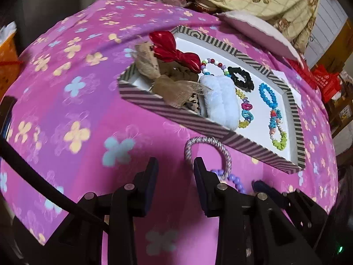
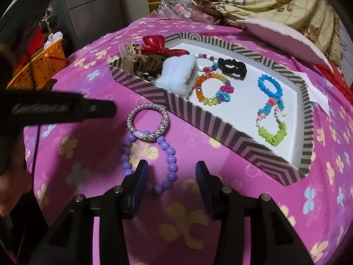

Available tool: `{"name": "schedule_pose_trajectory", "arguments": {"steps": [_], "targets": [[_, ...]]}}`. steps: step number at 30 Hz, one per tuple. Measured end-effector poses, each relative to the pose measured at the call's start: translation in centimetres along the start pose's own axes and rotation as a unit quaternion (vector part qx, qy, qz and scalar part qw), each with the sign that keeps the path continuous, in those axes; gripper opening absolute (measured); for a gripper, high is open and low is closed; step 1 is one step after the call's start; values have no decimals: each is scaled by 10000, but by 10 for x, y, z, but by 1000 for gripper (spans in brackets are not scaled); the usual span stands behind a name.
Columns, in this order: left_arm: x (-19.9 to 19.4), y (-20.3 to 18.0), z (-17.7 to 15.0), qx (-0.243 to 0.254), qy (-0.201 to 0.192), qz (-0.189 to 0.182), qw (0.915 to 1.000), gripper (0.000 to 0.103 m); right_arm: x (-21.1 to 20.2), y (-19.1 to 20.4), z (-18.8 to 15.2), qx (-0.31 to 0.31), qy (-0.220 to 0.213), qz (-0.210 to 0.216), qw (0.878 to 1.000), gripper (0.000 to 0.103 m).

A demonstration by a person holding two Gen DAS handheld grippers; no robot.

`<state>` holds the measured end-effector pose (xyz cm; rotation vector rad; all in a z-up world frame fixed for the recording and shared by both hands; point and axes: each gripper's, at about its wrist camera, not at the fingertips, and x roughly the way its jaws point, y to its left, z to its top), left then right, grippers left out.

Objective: Organize jewelry
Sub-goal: 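Grasp the sparkly silver bracelet with left gripper while right grasps the purple bead bracelet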

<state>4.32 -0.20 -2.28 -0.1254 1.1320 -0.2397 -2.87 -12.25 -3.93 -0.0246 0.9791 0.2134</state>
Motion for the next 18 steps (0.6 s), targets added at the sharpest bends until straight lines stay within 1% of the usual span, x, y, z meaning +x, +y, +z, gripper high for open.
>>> {"name": "schedule_pose_trajectory", "arguments": {"steps": [4, 7, 8, 9, 10, 11, 12, 13, 15, 18], "targets": [[17, -9, 8, 105, 207, 136, 9996, 54, 1, 1, 0, -53, -53, 13, 10000, 47], [25, -14, 11, 165, 280, 279, 9991, 54, 2, 1, 1, -106, -79, 26, 9999, 47], [28, -14, 12, 147, 307, 281, 9990, 54, 3, 1, 1, -151, -86, 8, 9998, 44], [30, -14, 13, 135, 336, 283, 9989, 54, 3, 2, 1, -226, -89, -54, 9997, 32], [30, -15, 14, 151, 275, 316, 9990, 50, 3, 3, 1, -311, -96, -144, 9994, 25], [32, -16, 15, 170, 287, 345, 9988, 46, 4, 2, 2, -344, -102, -174, 9992, 15], [33, -16, 16, 215, 260, 398, 9986, 36, 4, 1, 2, -344, -106, -169, 9992, 12], [34, -17, 16, 256, 274, 427, 9984, 31, 3, 0, 2, -347, -103, -157, 9992, 10], [34, -15, 17, 272, 260, 403, 9985, 29, 3, -2, 2, -355, -90, -124, 9993, 9], [31, -10, 17, 219, 332, 226, 9990, 28, -3, -4, 2, -300, -93, -43, 9995, 9]]}}
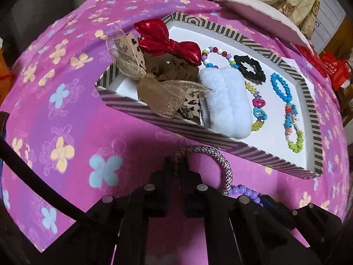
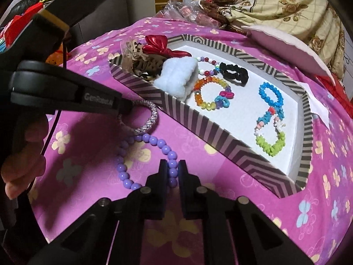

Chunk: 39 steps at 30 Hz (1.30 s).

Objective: Organize jewelry
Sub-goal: 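Grasp the sparkly silver bracelet with left gripper while right grasps the purple bead bracelet, then lower the silver bracelet into the box with left gripper while right places the purple bracelet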

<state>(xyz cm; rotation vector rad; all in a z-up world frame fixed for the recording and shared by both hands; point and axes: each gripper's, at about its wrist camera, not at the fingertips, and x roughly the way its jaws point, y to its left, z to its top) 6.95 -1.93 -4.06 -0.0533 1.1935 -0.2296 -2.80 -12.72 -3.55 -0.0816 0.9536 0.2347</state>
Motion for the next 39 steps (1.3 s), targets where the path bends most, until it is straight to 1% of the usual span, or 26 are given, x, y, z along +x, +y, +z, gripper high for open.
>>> {"name": "schedule_pose_trajectory", "arguments": {"steps": [1, 3, 7, 10, 14, 16, 20, 23, 30, 34, 39], "targets": [[-4, 2, -1, -12, 0, -78, 10000, 28, -7, -1, 0, 32, -65, 75, 9999, 9], [-11, 3, -2, 0, -57, -111, 9999, 28, -19, -3, 2, 30, -153, 117, 9998, 9], [-34, 2, -1, 42, -212, -283, 9994, 28, -44, -8, 9, -9, -293, 137, 9995, 9], [-49, -5, 0, 130, -343, -324, 9988, 28, -62, -14, 16, -14, -421, 156, 9990, 9], [-64, -17, 3, 263, -493, -356, 9978, 28, -90, -25, 26, -60, -603, 11, 9982, 9], [-68, -25, 6, 333, -532, -360, 9974, 28, -102, -36, 30, -5, -671, -116, 9977, 9], [-70, -41, 10, 447, -588, -369, 9966, 28, -113, -60, 38, 160, -717, -264, 9969, 9], [-68, -51, 12, 469, -593, -368, 9965, 28, -111, -74, 45, 278, -706, -305, 9966, 9], [-59, -67, 16, 530, -565, -299, 9965, 28, -81, -94, 69, 393, -524, -311, 9974, 9], [-49, -74, 20, 520, -509, -280, 9970, 28, -62, -104, 84, 572, -474, -98, 9972, 9], [-36, -79, 23, 473, -396, -257, 9978, 28, -28, -110, 105, 691, -363, 161, 9968, 9]]}}
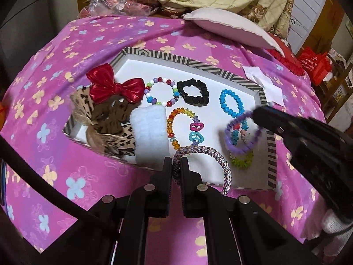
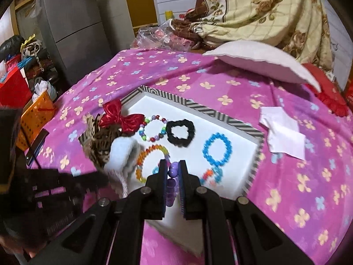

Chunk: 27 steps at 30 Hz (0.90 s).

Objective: Organize jewelry
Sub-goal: 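Lower the silver bracelet into the box with left gripper while right places the purple bracelet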

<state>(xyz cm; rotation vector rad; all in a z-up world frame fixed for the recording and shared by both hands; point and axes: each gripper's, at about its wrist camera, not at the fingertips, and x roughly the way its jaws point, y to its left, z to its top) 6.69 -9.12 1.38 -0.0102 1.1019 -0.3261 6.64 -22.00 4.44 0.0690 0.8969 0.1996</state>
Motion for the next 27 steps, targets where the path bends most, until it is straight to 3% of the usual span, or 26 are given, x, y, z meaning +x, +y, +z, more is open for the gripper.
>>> {"name": "schedule_pose_trajectory", "arguments": {"steps": [10, 27], "targets": [[26, -13, 14, -25, 149, 49, 9999, 28, 61, -52, 5, 577, 456, -154, 9972, 9], [54, -32, 9, 225, 285, 358, 9987, 28, 78, -63, -2, 838, 534, -6, 9951, 10]]}}
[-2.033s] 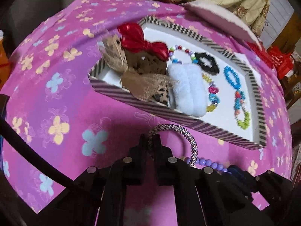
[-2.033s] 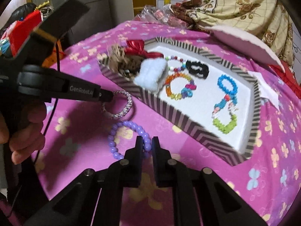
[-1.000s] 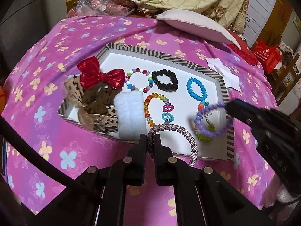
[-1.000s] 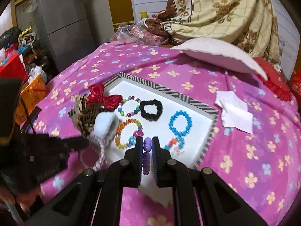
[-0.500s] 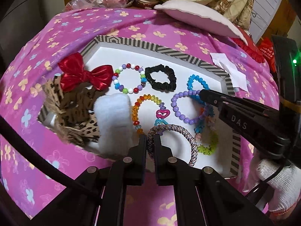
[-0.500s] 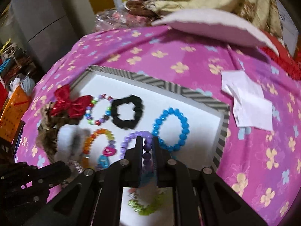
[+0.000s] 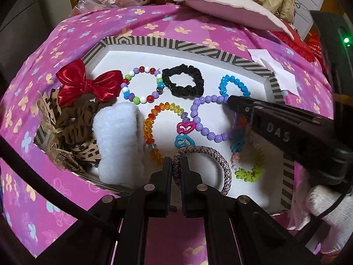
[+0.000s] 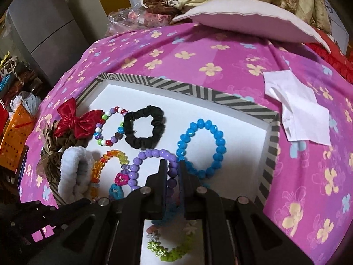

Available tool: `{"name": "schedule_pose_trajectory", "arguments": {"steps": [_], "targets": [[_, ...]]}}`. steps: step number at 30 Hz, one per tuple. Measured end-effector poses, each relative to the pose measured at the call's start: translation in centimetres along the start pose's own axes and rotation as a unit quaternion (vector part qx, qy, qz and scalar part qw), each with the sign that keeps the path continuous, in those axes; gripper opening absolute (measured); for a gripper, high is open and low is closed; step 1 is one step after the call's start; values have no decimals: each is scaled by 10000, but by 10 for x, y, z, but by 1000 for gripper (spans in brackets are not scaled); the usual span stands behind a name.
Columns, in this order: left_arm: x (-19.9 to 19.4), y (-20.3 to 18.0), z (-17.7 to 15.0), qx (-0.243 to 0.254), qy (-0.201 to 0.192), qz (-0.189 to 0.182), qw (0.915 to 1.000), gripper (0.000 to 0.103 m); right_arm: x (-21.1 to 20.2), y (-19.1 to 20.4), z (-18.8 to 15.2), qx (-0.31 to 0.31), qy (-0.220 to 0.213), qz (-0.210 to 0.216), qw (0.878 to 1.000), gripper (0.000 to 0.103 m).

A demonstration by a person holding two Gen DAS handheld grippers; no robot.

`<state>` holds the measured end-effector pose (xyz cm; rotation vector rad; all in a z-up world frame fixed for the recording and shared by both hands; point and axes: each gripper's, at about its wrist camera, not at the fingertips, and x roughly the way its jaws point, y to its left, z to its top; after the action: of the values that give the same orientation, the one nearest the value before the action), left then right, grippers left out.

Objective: Organize jewelry
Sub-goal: 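Lower the silver bracelet into the box with left gripper while right places the purple bracelet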

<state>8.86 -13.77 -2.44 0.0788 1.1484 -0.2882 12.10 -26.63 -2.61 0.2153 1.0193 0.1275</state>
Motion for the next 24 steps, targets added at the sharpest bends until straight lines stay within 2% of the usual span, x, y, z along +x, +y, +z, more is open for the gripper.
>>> {"name": "schedule_pose_trajectory", "arguments": {"steps": [7, 15, 21, 24], "targets": [[4, -2, -2, 23, 1, 65, 10000, 28, -9, -1, -3, 41, -68, 42, 10000, 14], [5, -5, -3, 74, -65, 139, 9999, 28, -30, -4, -13, 195, -201, 89, 9996, 29], [-1, -8, -4, 171, -244, 143, 9995, 28, -56, -6, -25, 249, -422, 57, 9988, 36], [-8, -4, -4, 118, -287, -74, 9995, 37, -70, -7, -31, 308, -545, 31, 9980, 40]]}}
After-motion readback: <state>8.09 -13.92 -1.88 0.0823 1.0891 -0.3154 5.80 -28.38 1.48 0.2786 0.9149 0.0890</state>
